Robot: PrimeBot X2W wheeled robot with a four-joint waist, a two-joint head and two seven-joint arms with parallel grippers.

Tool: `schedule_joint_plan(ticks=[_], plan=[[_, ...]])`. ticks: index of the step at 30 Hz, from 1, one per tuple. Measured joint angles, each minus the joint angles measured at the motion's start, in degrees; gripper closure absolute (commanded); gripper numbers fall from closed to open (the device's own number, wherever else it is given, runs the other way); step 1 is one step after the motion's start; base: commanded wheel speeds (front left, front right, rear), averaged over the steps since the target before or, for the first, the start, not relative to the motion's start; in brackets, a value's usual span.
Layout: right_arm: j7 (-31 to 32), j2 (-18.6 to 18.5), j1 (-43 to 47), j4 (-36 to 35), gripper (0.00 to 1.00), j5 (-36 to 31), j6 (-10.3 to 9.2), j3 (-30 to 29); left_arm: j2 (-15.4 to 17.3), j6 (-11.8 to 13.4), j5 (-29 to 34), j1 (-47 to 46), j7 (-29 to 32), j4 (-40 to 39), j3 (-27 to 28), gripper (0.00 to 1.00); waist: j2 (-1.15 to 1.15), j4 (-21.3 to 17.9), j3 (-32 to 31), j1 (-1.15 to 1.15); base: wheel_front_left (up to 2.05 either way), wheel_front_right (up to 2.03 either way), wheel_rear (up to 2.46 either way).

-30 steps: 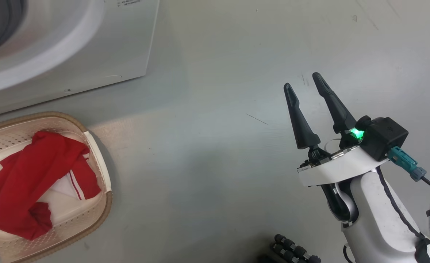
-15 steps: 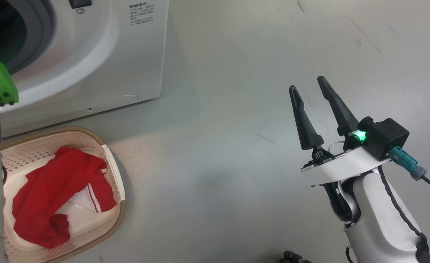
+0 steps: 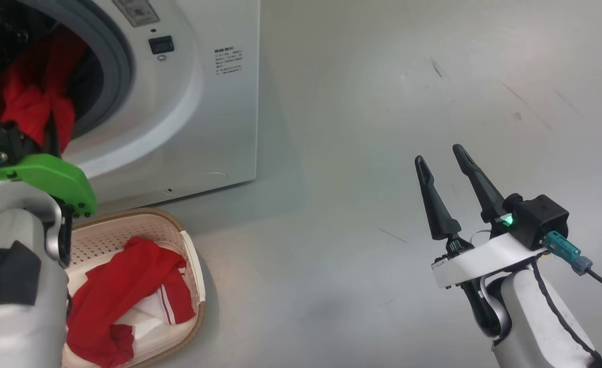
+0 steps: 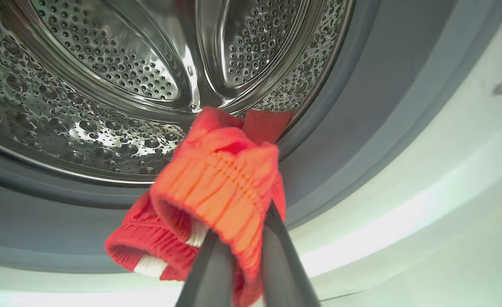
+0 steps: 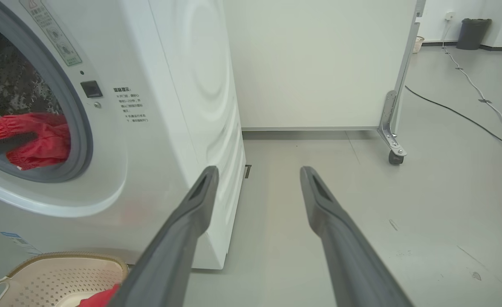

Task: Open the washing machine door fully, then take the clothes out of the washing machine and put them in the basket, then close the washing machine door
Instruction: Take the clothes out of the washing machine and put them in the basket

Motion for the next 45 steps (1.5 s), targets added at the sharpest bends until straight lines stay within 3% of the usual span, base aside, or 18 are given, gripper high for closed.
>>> schedule_joint_plan(ticks=[14,23,34,45], plan=[[0.0,-1.7,4.9,0.5,0.0,-0.9,0.0,-2.9,-3.9,-2.3,-2.6,10.0,-5.4,-0.3,0.1,1.0,0.0,4.6,-8.6,0.0,0.0,0.0,0.0],[0.0,-1.6,6.8,0.3,0.0,-1.4,0.0,-3.9,-4.1,-2.5,-2.2,13.6,-6.5,-4.8,-0.8,1.0,0.0,8.1,-12.2,0.0,0.0,0.0,0.0],[0.0,-1.6,8.2,-0.4,0.0,-1.8,0.0,-4.0,-4.5,-2.5,-1.6,15.0,-7.2,-15.2,-0.9,1.0,0.0,11.3,-13.9,0.0,0.0,0.0,0.0],[0.0,-1.7,8.2,-0.6,0.0,-2.0,0.0,-3.4,-5.5,-2.5,-1.7,17.4,-7.2,-32.0,2.2,1.0,0.0,11.9,-14.1,0.0,0.0,0.0,0.0]])
